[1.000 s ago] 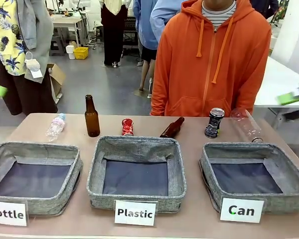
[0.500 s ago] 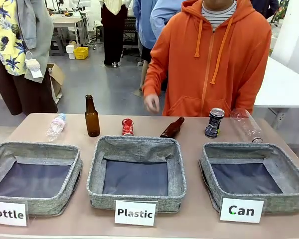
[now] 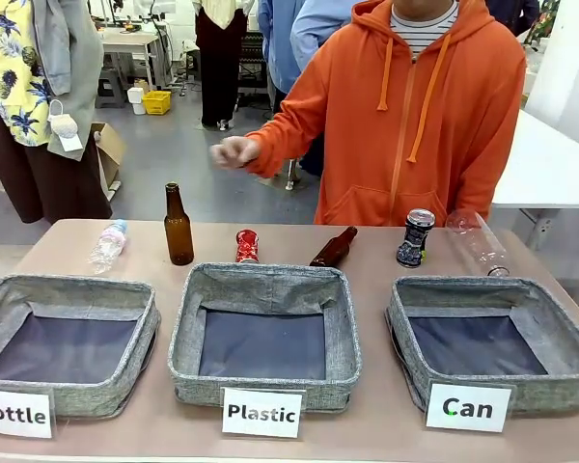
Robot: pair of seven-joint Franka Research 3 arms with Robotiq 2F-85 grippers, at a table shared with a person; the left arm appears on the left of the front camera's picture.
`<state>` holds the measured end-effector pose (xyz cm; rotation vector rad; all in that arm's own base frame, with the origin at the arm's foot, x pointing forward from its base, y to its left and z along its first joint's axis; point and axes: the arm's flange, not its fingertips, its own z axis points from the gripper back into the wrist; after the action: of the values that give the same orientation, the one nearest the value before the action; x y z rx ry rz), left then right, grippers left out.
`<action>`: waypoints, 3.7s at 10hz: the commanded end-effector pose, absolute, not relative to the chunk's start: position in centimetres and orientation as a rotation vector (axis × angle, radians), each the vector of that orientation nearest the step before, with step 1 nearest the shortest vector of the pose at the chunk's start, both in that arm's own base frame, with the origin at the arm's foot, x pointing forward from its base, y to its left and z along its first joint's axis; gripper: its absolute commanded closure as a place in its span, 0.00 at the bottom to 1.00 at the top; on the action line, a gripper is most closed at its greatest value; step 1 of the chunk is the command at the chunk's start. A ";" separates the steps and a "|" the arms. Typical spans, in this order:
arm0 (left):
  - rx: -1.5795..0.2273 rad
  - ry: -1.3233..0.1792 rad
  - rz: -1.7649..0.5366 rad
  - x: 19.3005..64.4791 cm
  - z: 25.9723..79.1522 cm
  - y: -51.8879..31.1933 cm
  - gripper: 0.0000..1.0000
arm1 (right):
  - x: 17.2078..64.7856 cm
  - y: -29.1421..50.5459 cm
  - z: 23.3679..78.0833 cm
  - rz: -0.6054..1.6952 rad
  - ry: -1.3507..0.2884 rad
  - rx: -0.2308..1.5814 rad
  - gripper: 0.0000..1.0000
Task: Sort the can waste into the basket.
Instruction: Pick up the can waste from the table and place it in the right Fabric basket.
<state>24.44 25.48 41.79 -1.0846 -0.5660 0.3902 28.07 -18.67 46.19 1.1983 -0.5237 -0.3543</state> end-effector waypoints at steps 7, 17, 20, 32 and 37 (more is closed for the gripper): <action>-1.090 -0.593 0.368 24.2 41.9 25.8 0.00 | 38.2 -12.1 48.6 0.341 -0.783 0.710 0.00; -1.090 -0.593 0.368 24.2 41.9 25.8 0.00 | 45.5 -6.6 44.2 0.744 -0.630 0.373 0.00; -1.161 -0.719 0.373 18.8 50.9 29.7 0.00 | 52.1 -7.9 39.6 0.844 -0.776 0.410 0.00; -1.345 -0.513 0.300 16.0 51.2 30.3 0.00 | 60.4 -4.9 29.9 1.028 -0.901 0.529 0.00; -1.275 -0.449 0.259 17.4 50.5 27.8 0.00 | 61.5 -3.0 28.3 1.016 -0.919 0.597 0.00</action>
<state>17.97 27.32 50.80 -1.2836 -0.4286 0.2525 60.65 -3.21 28.73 0.5921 -0.8520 1.0076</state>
